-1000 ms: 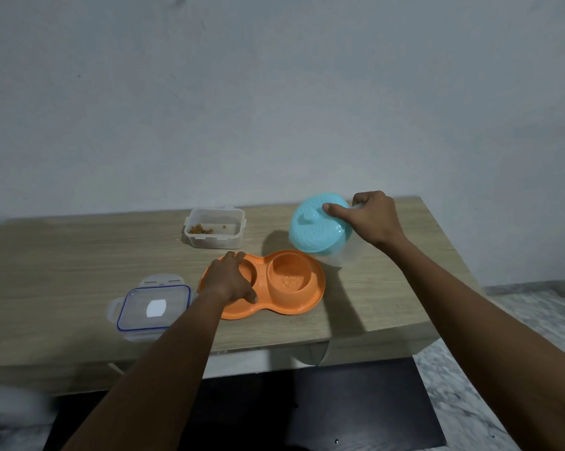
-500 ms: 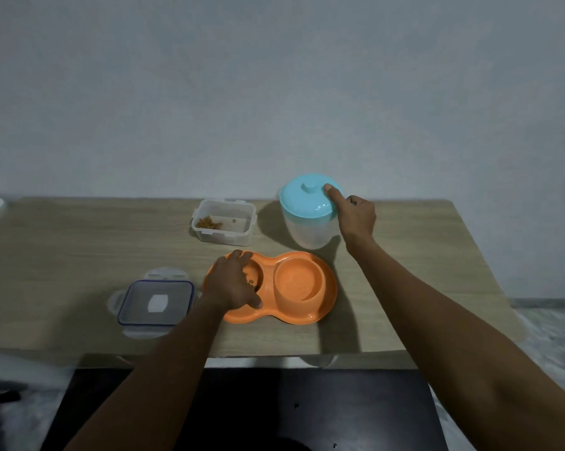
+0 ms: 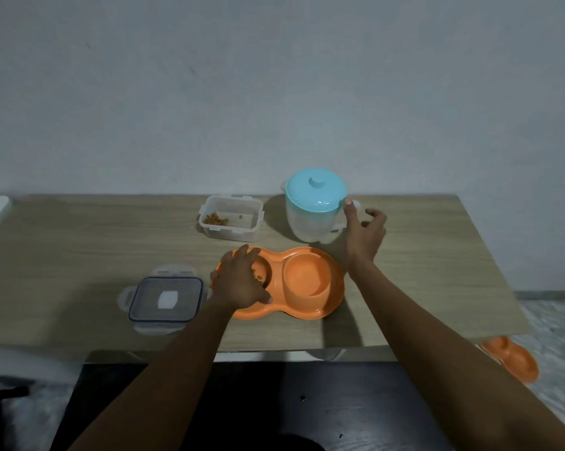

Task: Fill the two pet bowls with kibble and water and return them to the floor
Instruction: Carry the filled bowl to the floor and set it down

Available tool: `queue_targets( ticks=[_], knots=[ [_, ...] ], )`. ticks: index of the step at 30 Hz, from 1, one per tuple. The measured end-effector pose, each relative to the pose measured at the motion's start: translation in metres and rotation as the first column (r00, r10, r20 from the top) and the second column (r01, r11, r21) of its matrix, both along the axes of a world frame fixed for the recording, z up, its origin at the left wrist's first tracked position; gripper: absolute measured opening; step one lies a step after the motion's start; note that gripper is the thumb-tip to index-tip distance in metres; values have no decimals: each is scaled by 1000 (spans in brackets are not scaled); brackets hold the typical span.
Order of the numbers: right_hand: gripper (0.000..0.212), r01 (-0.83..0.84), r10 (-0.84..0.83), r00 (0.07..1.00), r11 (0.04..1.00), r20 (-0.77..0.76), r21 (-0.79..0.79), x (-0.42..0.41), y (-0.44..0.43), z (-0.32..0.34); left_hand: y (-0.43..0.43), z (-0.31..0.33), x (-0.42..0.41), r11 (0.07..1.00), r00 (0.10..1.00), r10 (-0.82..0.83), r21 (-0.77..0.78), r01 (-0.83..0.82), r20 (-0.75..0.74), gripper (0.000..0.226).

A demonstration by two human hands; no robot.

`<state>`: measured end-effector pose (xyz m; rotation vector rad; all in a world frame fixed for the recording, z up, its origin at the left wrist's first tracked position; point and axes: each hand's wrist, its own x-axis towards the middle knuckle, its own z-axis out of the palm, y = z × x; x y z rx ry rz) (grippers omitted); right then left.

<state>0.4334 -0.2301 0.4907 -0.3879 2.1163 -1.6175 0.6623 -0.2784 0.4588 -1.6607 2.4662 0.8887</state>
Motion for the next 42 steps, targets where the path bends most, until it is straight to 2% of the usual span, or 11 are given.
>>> queue_targets(
  ticks=[3,5,7,9,10,11,13,19,28,32,42],
  knots=[
    [69,-120,119,993,969,15,216,14,32,-24,3,2,7,993,987,116,-4,-117,-115,102],
    [62,-186,200,980,920,-6,344,21,49,-39,5,5,21,967,952,222,-80,-243,-212,85],
    [56,-202,242,969,894,-52,400,30,62,-50,8,11,39,928,925,286,-169,-333,-251,61],
    [55,-189,237,969,890,-65,416,43,71,-52,13,15,55,921,946,278,-235,-311,-164,41],
    [54,-182,226,972,892,-60,414,47,75,-51,15,16,59,930,964,253,-256,-266,-80,38],
    [51,-180,220,974,895,-54,408,48,77,-50,17,16,60,939,971,238,-255,-230,-2,39],
    [45,-179,203,979,901,-20,395,52,78,-47,17,14,60,949,972,228,-239,-207,63,43],
    [42,-178,170,984,904,54,389,49,75,-44,9,16,58,954,979,200,-233,-187,34,38],
    [53,-110,76,990,941,119,320,44,98,-32,30,37,50,938,922,306,-92,-335,-238,31],
    [53,-91,58,989,963,136,253,28,124,-16,51,55,36,933,901,307,-91,-348,-306,30],
    [48,-118,111,989,991,102,64,-82,255,45,170,112,-73,906,838,327,-109,-410,-437,41]
  ],
)
